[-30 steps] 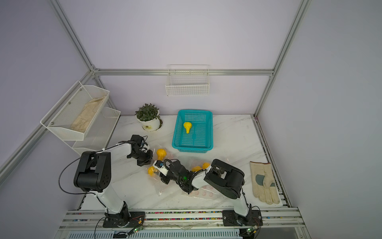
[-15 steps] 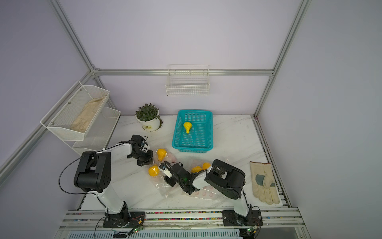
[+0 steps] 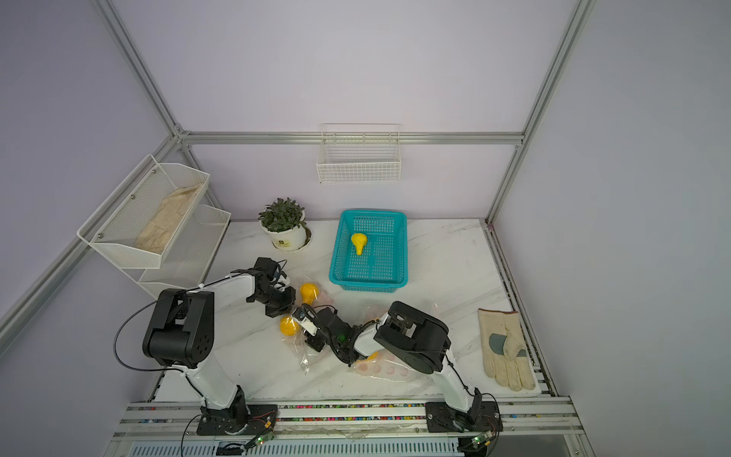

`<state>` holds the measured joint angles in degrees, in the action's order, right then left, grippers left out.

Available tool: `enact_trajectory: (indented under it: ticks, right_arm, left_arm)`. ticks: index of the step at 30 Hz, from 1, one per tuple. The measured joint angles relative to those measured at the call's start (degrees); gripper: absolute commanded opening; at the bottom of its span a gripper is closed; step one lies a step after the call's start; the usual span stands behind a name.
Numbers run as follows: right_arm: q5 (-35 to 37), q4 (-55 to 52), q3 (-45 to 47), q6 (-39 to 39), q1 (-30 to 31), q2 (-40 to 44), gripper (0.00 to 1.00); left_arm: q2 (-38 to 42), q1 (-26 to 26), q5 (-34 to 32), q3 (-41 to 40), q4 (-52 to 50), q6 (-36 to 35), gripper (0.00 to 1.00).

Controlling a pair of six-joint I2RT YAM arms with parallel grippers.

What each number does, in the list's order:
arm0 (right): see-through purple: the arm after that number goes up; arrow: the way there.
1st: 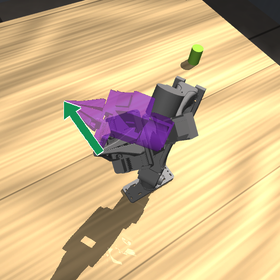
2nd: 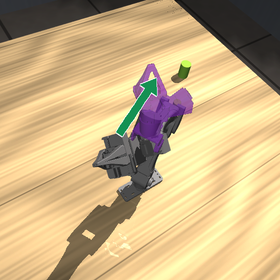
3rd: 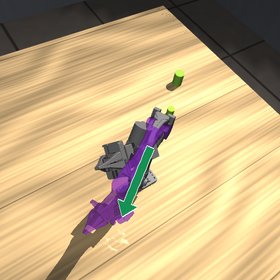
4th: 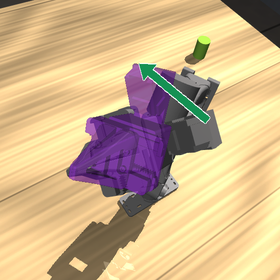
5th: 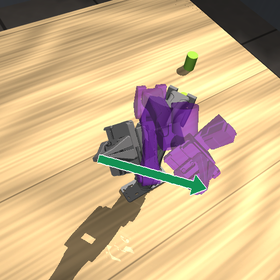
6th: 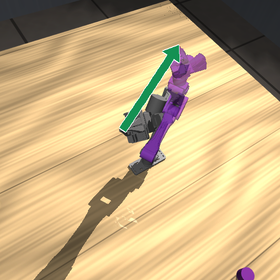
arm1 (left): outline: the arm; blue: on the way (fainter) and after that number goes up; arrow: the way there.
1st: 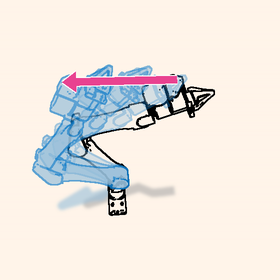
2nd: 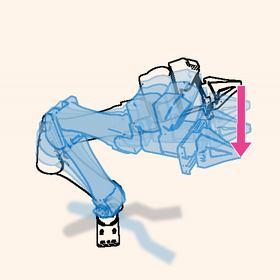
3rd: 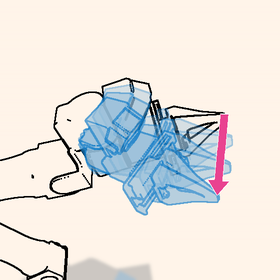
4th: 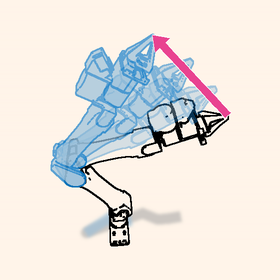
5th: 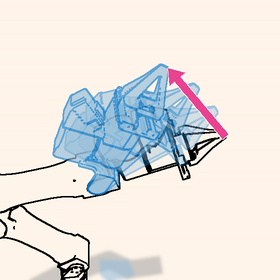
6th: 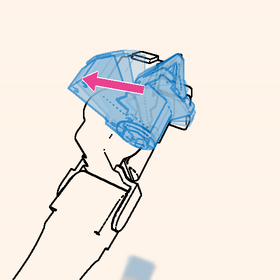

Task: Open the zip-top bag and take out the pear
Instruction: Pick up the pear from the zipper food storage bag.

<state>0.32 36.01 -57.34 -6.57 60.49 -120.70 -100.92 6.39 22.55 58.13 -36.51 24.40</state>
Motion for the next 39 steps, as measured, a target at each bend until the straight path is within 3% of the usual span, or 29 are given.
enact_trajectory:
  ticks: [8, 19, 25, 35, 39]
  right_arm:
    - [-2.51, 6.05, 3.67, 0.52, -0.59, 1.9, 0.3]
    - [-12.5, 8.72, 0.24, 1.25, -0.52, 3.1, 0.52]
    - [-11.34, 3.8, -6.27, -1.2, -0.2, 1.29, 0.72]
    - [-6.4, -5.99, -7.34, -4.48, 0.55, 0.44, 0.91]
    - [-2.93, -10.75, -8.55, -3.93, 0.46, -0.42, 0.92]
  left_arm:
    - [0.0, 0.46, -0.04, 0.0, 0.07, 0.0, 0.0]
    - [0.0, 0.52, -0.02, 0.0, 0.11, 0.02, 0.0]
    - [0.0, 0.68, 0.04, 0.0, 0.24, 0.04, 0.0]
    - [0.0, 0.81, 0.02, 0.0, 0.42, 0.04, 0.0]
    - [0.0, 0.87, 0.0, 0.0, 0.44, 0.04, 0.0]
